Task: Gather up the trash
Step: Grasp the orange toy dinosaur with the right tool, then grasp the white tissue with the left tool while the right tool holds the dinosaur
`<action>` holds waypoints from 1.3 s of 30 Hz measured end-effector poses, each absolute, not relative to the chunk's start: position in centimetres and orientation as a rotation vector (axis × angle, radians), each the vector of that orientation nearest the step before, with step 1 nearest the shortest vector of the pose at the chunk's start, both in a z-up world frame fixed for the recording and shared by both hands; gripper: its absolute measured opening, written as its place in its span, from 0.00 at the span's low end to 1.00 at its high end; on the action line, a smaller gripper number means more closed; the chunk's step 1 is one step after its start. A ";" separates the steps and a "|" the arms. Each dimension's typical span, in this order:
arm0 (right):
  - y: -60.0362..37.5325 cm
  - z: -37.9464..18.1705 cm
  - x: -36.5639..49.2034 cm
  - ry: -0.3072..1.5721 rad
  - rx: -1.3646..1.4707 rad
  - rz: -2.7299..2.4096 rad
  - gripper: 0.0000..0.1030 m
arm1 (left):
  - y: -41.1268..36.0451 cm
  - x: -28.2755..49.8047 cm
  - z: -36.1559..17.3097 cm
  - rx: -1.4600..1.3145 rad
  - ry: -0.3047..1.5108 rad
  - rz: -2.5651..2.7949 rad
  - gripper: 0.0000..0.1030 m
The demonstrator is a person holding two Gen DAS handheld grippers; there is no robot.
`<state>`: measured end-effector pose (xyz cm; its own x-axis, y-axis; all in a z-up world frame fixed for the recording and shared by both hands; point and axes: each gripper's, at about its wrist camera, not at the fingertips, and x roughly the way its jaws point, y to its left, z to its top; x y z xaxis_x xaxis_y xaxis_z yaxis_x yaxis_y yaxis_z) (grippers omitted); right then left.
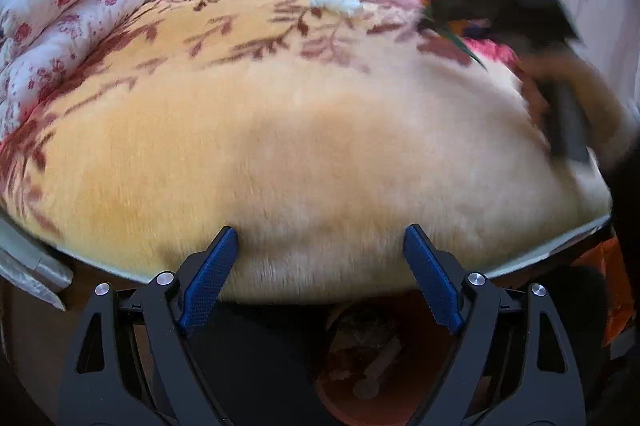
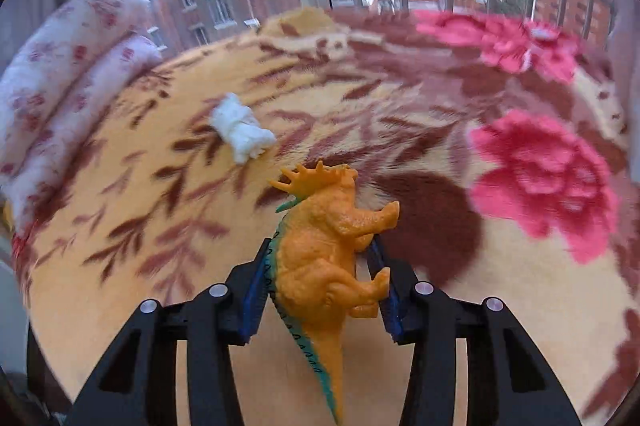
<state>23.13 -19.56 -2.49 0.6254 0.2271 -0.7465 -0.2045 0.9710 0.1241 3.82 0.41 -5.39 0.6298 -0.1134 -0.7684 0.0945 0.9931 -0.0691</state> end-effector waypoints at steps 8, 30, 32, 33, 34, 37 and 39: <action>-26.2 0.4 11.1 0.687 0.082 0.241 0.45 | -0.8 15.7 -0.6 -0.051 0.820 -0.091 0.80; -31.6 -3.2 3.2 0.672 0.266 0.234 0.45 | -5.2 35.8 -4.9 -0.095 0.890 0.106 0.30; -31.3 -3.0 3.0 0.672 0.272 0.246 0.45 | -4.8 34.2 -4.5 -0.077 0.889 0.083 0.30; -31.0 -2.8 2.8 0.671 0.265 0.249 0.45 | -4.4 32.4 -4.1 -0.065 0.888 0.060 0.30; -30.7 -2.7 2.5 0.671 0.258 0.248 0.45 | -4.1 31.1 -3.7 -0.061 0.891 0.041 0.30; -29.9 -2.1 1.3 0.664 0.259 0.264 0.45 | -3.6 25.5 -2.3 -0.048 0.875 -0.041 0.30; -29.2 -1.7 0.1 0.657 0.251 0.272 0.45 | -3.2 20.0 -1.0 -0.018 0.848 -0.096 0.30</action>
